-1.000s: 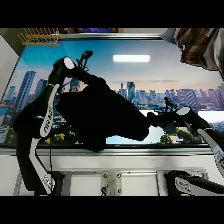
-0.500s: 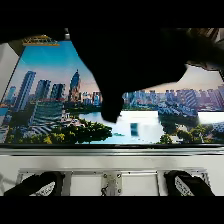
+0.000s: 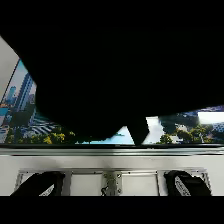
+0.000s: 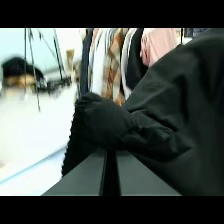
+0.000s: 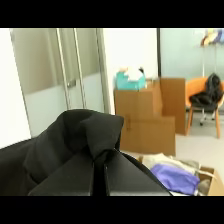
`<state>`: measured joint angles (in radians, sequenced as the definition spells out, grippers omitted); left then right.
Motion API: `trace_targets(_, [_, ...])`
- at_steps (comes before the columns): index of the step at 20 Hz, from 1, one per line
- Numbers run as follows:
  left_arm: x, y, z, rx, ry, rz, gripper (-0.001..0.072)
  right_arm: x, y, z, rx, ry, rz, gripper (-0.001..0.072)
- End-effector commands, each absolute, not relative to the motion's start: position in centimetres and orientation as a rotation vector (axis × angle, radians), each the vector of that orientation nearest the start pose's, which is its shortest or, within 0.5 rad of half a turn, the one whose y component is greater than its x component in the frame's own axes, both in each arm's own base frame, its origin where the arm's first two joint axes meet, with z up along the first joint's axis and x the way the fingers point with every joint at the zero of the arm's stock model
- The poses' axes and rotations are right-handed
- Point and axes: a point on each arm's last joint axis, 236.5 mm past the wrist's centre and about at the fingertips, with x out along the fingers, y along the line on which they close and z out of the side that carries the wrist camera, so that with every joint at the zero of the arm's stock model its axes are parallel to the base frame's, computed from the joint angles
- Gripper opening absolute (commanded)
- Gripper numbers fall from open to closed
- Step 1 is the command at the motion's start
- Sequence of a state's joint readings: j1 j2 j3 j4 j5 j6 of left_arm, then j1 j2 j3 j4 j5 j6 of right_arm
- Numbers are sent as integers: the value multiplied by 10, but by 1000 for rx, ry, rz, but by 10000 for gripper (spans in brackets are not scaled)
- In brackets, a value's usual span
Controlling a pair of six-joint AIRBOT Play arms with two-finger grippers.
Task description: Fold the clothes and pants, and hang the long-sleeved shirts on hangers.
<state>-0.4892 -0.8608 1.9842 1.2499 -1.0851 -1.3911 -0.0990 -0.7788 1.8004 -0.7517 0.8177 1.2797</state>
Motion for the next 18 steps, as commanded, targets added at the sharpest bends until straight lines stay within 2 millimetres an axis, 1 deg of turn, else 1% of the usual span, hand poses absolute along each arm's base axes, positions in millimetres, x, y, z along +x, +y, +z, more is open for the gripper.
trace_targets(1, [248, -165, 472, -22, 204, -601, 15, 252, 102, 576, 248, -294, 527, 13])
trace_targets(3, [289, -154, 404, 54, 455, -461, 16, 290, 105, 558, 310, -219, 553, 13])
trace_targets(5, [325, -153, 344, 134, 651, -374, 16, 346, 118, 521, 347, -98, 582, 12])
trace_targets(6, [346, -158, 316, 167, 730, -343, 16, 379, 131, 494, 369, -19, 607, 12])
trace_targets(7, [366, -166, 290, 188, 788, -334, 16, 411, 145, 462, 369, 57, 618, 12])
trace_targets(8, [392, -171, 265, 202, 830, -319, 16, 448, 156, 422, 332, 136, 601, 12])
trace_targets(9, [423, -175, 241, 202, 843, -300, 16, 485, 157, 380, 276, 203, 546, 13])
trace_targets(10, [456, -177, 221, 193, 829, -280, 16, 524, 149, 334, 242, 269, 465, 13])
trace_targets(11, [494, -179, 203, 168, 788, -266, 16, 555, 139, 294, 242, 322, 395, 14])
trace_targets(12, [527, -181, 188, 149, 738, -260, 16, 581, 128, 257, 270, 369, 337, 17])
trace_targets(13, [556, -185, 172, 125, 691, -266, 16, 597, 123, 230, 302, 404, 315, 122])
trace_targets(14, [577, -187, 156, 102, 666, -266, 148, 607, 118, 207, 344, 442, 306, 389])
trace_targets(15, [591, -185, 142, 82, 659, -259, 506, 613, 113, 194, 383, 464, 301, 568])
trace_targets(16, [599, -181, 128, 76, 674, -245, 697, 616, 104, 189, 404, 473, 289, 590])
trace_targets(17, [603, -174, 116, 76, 706, -230, 690, 616, 92, 191, 408, 467, 271, 590])
trace_targets(18, [602, -163, 109, 77, 746, -210, 690, 615, 79, 200, 412, 452, 254, 590])
